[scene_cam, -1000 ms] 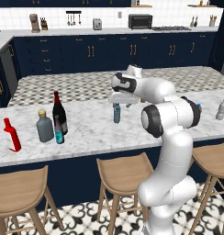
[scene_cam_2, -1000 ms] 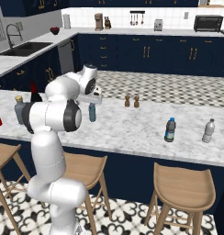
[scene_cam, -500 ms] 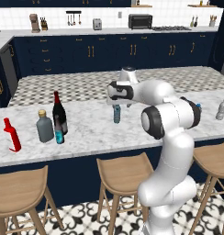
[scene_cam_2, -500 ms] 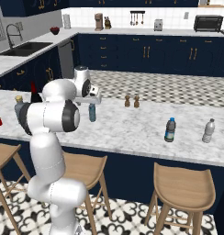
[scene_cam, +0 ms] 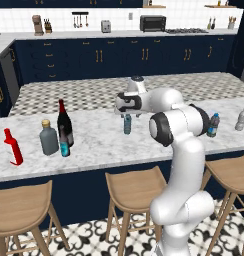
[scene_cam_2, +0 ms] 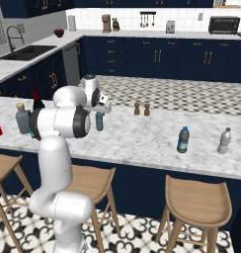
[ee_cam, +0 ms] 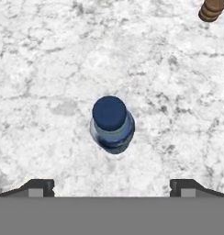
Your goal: Move the plastic bottles in the middle to the plastics group, and the glass bottles in the middle to the glass group.
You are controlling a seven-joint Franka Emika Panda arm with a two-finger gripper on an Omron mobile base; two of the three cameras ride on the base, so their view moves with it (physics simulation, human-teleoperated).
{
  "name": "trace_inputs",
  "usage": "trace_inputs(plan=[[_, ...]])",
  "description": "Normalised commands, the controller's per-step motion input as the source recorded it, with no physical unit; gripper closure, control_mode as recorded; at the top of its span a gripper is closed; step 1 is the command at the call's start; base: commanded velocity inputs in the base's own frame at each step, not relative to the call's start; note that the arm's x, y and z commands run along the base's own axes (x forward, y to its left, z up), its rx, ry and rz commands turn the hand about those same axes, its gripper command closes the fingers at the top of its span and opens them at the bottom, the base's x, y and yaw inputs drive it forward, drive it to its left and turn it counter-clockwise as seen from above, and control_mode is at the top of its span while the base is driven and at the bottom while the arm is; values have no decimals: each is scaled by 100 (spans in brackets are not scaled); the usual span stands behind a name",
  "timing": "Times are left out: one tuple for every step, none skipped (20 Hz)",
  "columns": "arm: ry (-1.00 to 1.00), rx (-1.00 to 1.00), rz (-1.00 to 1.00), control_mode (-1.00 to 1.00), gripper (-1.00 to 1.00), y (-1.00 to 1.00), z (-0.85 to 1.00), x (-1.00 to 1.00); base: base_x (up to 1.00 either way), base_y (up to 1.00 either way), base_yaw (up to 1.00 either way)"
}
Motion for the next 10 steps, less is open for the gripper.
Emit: trace_inputs(plan=[[0, 0, 0, -100, -100, 0, 0, 21, 0, 0, 0], [0, 0, 0, -100, -100, 0, -4, 22, 0, 0, 0], [0, 0, 0, -100, -100, 0, -8, 26, 0, 0, 0], [0, 0, 0, -100, -100, 0, -10, 29, 0, 0, 0], [0, 0, 0, -100, -100, 0, -14, 27, 0, 0, 0], [0, 0, 0, -100, -100, 0, -19, 24, 0, 0, 0], [0, 0, 0, -100, -100, 0, -29, 20, 0, 0, 0], [0, 0, 0, -100, -100, 0, -33, 11, 0, 0, 0], [0, 0, 0, -100, -100, 0, -34, 7, 0, 0, 0], [0, 0, 0, -100, -100, 0, -37, 7, 0, 0, 0]])
